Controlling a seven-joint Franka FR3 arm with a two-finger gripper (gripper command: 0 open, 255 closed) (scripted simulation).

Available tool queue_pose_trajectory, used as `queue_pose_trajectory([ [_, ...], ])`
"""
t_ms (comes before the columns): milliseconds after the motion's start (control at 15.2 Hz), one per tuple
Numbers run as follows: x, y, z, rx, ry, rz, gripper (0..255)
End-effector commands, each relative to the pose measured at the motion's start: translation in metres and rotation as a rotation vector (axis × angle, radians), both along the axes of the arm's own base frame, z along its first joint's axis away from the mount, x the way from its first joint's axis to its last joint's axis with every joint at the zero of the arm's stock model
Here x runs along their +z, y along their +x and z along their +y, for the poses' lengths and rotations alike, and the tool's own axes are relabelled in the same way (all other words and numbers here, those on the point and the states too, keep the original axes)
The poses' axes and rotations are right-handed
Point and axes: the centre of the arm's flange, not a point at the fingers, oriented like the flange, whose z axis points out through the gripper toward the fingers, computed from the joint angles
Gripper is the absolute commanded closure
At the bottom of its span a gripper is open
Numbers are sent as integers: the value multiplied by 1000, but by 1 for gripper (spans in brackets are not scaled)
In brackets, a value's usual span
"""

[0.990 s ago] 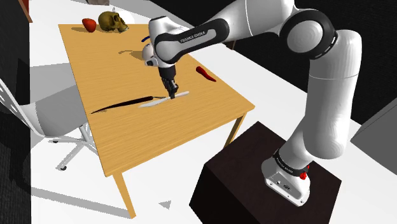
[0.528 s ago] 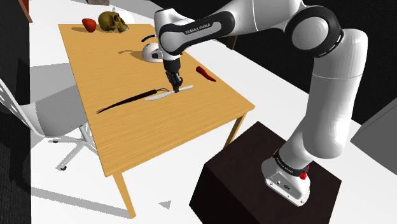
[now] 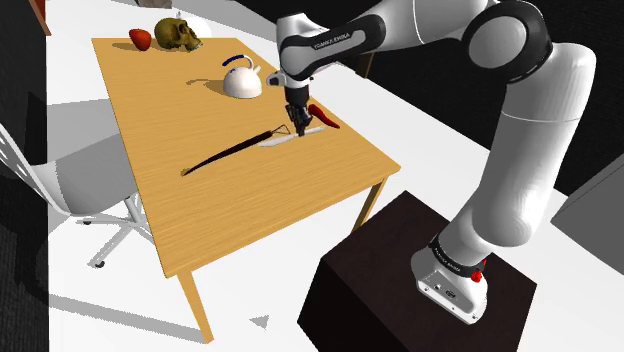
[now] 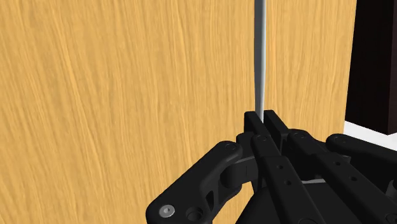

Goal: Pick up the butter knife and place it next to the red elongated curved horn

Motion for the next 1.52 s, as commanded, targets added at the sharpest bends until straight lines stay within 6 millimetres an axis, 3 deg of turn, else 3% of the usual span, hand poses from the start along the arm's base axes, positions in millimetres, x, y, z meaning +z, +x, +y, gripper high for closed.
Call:
queue_pose_trajectory([
  [0,-1,2,-28,1,0,0,255],
  [1122,-1,13,-252,1,0,0,255],
  [1188,-1,13,-262,1,0,0,255],
  [1452,-22,13,-262,1,0,0,255],
])
